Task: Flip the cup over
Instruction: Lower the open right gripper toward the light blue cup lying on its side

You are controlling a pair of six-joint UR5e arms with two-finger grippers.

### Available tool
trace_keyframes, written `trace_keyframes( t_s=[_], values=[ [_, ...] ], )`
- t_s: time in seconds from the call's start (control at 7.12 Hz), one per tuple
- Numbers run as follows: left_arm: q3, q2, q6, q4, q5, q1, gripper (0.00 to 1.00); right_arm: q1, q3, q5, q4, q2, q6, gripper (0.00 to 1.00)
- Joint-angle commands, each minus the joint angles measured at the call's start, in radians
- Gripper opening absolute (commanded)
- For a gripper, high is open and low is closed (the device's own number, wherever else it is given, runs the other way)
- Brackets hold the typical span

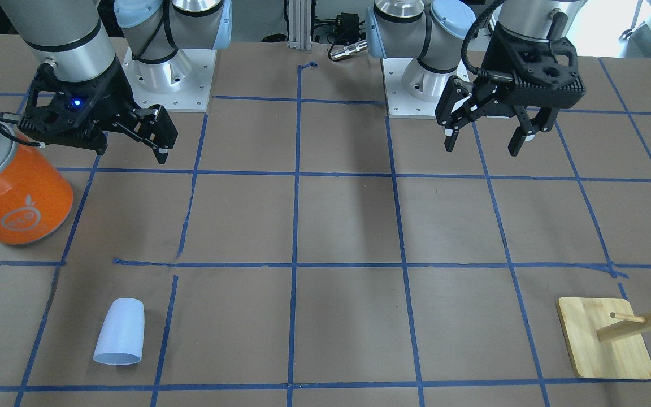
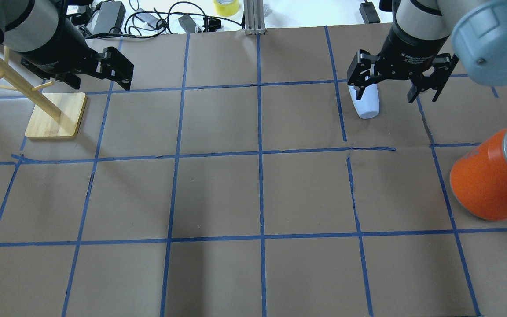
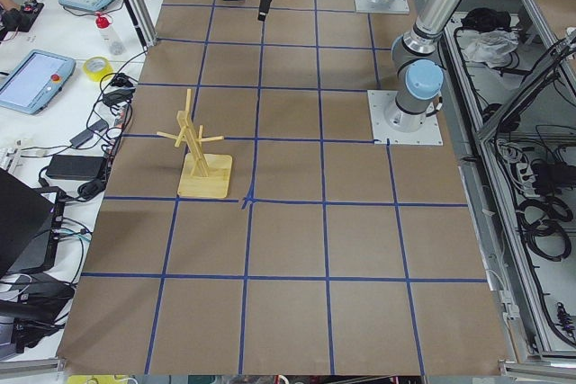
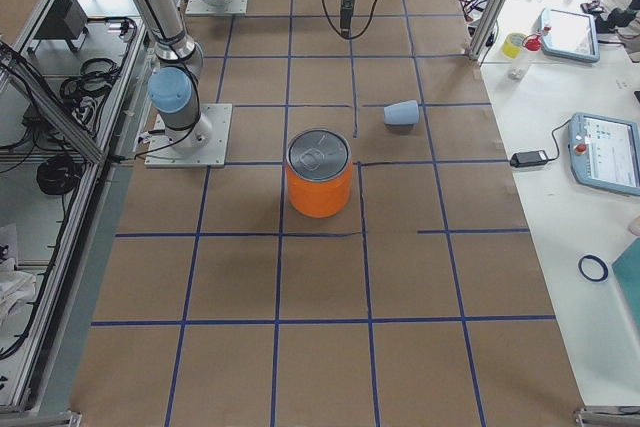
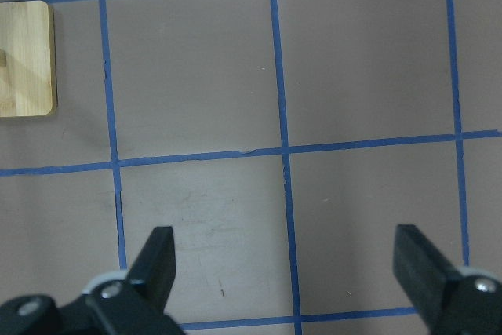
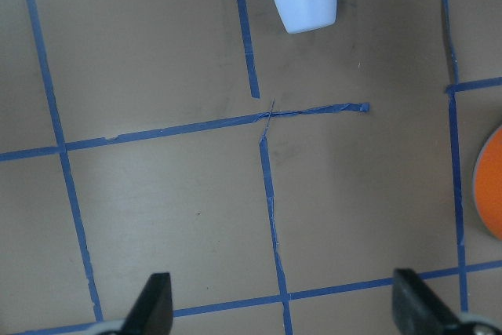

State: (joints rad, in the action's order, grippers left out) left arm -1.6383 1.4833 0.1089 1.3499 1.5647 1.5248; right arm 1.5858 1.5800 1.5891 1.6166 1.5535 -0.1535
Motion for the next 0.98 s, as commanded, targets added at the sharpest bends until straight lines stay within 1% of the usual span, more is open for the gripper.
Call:
trace_keyframes(
  t_s=[0.0,0.14,0.28,0.84],
  values=[
    [0.0,0.0,0.0,0.0,0.0,0.0,1.0,0.0,0.0,0.0,0.003,-0.001,0.005,1.0],
    [0.0,0.0,0.0,0.0,0.0,0.0,1.0,0.0,0.0,0.002,0.002,0.0,0.005,1.0],
    [0.0,0.0,0.0,-0.002,0.0,0.0,1.0,0.002,0.0,0.023,0.0,0.0,0.006,1.0],
    [0.0,0.0,0.0,-0.002,0.0,0.0,1.0,0.0,0.002,0.023,0.0,-0.004,0.008,1.0]
  ],
)
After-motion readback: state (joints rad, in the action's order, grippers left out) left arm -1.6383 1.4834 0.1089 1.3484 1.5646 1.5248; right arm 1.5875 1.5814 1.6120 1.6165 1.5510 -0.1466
